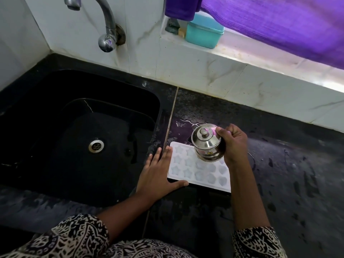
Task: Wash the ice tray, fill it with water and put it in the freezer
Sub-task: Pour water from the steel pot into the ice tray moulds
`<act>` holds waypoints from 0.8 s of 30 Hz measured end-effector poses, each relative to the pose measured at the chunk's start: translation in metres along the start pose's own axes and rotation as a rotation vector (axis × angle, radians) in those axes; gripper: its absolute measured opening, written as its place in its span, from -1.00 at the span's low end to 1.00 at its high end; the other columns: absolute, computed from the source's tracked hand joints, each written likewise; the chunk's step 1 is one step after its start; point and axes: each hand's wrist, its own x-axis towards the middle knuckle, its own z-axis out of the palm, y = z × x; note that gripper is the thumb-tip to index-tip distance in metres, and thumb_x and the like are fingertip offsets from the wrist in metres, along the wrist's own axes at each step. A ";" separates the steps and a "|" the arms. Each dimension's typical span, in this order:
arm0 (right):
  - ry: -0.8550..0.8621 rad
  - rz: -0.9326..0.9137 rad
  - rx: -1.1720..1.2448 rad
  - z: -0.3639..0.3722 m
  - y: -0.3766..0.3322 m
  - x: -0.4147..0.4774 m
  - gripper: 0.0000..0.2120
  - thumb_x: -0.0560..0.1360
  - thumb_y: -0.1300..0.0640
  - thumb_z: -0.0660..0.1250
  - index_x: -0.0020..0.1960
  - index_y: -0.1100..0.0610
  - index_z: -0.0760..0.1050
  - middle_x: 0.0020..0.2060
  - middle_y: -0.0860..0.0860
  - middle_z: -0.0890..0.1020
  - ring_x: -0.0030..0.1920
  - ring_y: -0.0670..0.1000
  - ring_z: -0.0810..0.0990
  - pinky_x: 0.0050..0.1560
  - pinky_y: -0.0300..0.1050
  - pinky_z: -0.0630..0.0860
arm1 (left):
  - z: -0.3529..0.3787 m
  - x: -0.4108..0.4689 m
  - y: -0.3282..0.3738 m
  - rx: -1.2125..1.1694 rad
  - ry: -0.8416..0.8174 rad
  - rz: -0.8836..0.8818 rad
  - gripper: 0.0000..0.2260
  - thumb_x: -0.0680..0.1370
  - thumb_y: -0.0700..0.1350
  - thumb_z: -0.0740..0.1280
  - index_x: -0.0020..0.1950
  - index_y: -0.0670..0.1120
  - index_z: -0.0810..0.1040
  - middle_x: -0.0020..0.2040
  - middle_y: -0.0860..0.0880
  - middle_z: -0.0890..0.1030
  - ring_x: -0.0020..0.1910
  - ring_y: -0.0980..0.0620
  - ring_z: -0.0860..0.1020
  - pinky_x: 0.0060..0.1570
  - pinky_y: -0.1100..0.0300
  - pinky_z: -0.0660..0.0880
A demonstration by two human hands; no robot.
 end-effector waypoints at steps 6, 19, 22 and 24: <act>-0.022 0.007 -0.076 0.003 -0.003 -0.001 -0.64 0.43 0.32 0.36 -0.39 0.10 0.24 -0.56 -0.09 0.39 -0.49 -0.08 0.36 -0.50 -0.23 0.34 | 0.001 0.000 0.000 0.010 0.009 0.006 0.05 0.35 0.56 0.12 0.60 -0.01 -0.18 0.61 0.08 -0.11 0.59 0.05 -0.15 0.51 0.07 -0.19; -0.040 -0.038 -0.185 0.007 -0.009 -0.001 -0.61 0.41 0.33 0.38 -0.41 0.09 0.22 -0.60 -0.15 0.35 -0.54 -0.16 0.30 -0.51 -0.31 0.29 | 0.000 0.000 0.000 0.020 0.015 0.009 0.05 0.35 0.57 0.11 0.60 -0.01 -0.18 0.62 0.08 -0.11 0.59 0.05 -0.14 0.48 0.11 -0.25; -0.040 -0.049 -0.217 0.007 -0.010 -0.001 -0.61 0.41 0.31 0.39 -0.41 0.09 0.23 -0.57 -0.12 0.36 -0.50 -0.11 0.32 -0.48 -0.27 0.31 | 0.000 0.001 0.000 0.017 0.012 0.011 0.05 0.35 0.57 0.11 0.60 -0.02 -0.18 0.62 0.08 -0.10 0.59 0.05 -0.14 0.49 0.10 -0.24; -0.038 -0.059 -0.241 0.007 -0.012 -0.001 -0.61 0.41 0.31 0.39 -0.40 0.09 0.23 -0.53 -0.04 0.35 -0.46 -0.07 0.31 -0.43 -0.23 0.30 | -0.001 0.000 0.000 0.021 0.013 0.013 0.05 0.34 0.57 0.11 0.60 -0.02 -0.17 0.62 0.07 -0.10 0.59 0.04 -0.14 0.49 0.09 -0.23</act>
